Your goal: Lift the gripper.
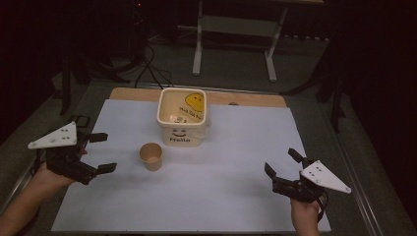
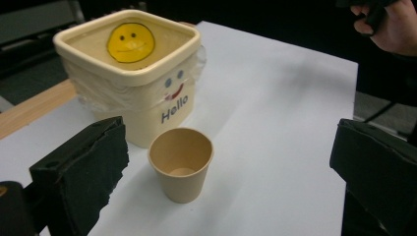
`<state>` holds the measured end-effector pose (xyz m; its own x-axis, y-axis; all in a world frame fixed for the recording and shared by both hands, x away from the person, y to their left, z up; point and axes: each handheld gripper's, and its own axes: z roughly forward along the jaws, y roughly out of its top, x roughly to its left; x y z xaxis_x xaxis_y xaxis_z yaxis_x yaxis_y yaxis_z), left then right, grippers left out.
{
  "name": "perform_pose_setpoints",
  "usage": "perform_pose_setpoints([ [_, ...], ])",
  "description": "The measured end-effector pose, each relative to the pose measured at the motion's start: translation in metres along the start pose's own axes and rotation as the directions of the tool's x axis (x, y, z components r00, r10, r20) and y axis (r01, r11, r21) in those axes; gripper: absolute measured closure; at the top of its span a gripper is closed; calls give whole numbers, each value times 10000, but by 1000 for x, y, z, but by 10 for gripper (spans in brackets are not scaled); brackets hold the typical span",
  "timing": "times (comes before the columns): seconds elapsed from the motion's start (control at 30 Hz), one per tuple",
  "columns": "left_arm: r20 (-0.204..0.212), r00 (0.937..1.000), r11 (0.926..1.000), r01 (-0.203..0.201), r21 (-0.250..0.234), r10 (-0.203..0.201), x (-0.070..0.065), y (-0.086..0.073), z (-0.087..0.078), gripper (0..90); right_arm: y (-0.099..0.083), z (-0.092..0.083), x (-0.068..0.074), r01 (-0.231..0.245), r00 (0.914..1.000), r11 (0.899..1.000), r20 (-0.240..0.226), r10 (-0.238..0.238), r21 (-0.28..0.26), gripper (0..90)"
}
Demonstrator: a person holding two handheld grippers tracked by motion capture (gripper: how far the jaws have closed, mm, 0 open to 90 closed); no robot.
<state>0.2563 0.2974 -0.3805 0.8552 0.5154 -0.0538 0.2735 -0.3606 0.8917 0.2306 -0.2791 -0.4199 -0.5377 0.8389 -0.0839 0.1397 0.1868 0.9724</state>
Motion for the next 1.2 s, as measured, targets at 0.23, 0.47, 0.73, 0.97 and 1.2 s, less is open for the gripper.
perform_pose_setpoints([
  [0.23,266,9982,9945,-558,887,537,0,23,5,21,0,1,2,113,9998,9999,-133,-113,0,115],
  [0.47,548,9952,9802,-894,1765,809,1,46,8,21,0,1,1,143,9998,9999,-164,-142,51,116],
  [0.73,780,9876,9524,-1525,2640,1366,-3,65,16,21,0,0,1,127,9996,9999,-252,-127,14,115],
  [0.97,1138,9792,9245,-1964,3268,1678,-4,74,29,21,0,1,1,111,9994,9999,-314,-110,33,115],
  [1.2,1081,9714,8813,-2373,4086,2114,-4,80,43,21,-1,1,1,155,9992,9998,-368,-151,105,115],
])
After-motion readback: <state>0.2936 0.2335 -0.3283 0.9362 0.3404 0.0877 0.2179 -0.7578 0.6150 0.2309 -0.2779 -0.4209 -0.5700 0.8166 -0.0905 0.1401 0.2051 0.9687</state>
